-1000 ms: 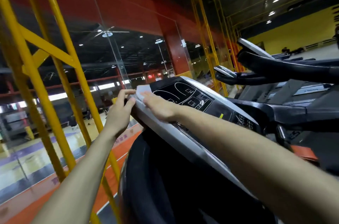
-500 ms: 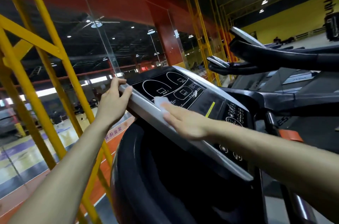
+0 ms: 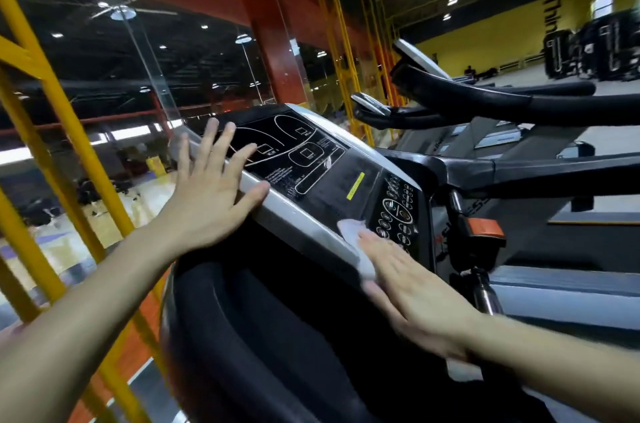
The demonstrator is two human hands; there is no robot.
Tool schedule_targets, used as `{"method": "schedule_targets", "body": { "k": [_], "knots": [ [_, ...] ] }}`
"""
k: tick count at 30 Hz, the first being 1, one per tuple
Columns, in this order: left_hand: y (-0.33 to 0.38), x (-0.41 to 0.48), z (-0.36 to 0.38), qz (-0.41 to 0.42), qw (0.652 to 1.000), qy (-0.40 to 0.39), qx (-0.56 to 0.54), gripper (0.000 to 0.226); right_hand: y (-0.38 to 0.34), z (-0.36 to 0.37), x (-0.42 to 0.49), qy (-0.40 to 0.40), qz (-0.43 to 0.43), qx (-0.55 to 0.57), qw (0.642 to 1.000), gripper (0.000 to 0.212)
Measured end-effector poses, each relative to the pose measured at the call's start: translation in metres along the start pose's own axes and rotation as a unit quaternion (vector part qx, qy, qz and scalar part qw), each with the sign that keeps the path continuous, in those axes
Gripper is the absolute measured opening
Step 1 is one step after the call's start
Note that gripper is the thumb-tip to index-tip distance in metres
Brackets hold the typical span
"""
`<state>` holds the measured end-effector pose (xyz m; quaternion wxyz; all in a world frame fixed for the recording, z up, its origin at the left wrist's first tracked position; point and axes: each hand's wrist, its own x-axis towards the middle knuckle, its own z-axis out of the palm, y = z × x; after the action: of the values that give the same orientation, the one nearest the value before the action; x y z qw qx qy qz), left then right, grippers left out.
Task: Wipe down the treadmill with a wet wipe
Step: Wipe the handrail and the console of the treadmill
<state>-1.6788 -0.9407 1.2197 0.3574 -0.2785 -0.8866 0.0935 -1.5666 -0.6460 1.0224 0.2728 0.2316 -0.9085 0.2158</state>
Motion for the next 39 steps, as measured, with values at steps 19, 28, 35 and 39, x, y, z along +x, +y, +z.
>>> {"method": "schedule_targets", "body": {
  "k": [19,28,35,39],
  "knots": [
    [-0.008,0.001,-0.009,0.013,1.000,-0.016,0.000,0.092,0.020,-0.009,0.033,-0.147,0.185,0.114,0.965,0.063],
    [-0.013,0.002,-0.003,0.030,0.999,-0.020,0.002,0.097,0.065,-0.005,0.038,-0.143,0.289,0.088,0.942,0.057],
    [-0.013,0.001,0.003,0.038,0.999,-0.005,-0.002,0.093,0.054,-0.001,0.017,-0.112,0.126,0.169,0.971,0.059],
    [-0.013,-0.001,0.000,0.044,0.999,-0.003,-0.002,0.091,0.069,0.006,0.069,-0.082,0.256,0.153,0.951,0.069]
  ]
}}
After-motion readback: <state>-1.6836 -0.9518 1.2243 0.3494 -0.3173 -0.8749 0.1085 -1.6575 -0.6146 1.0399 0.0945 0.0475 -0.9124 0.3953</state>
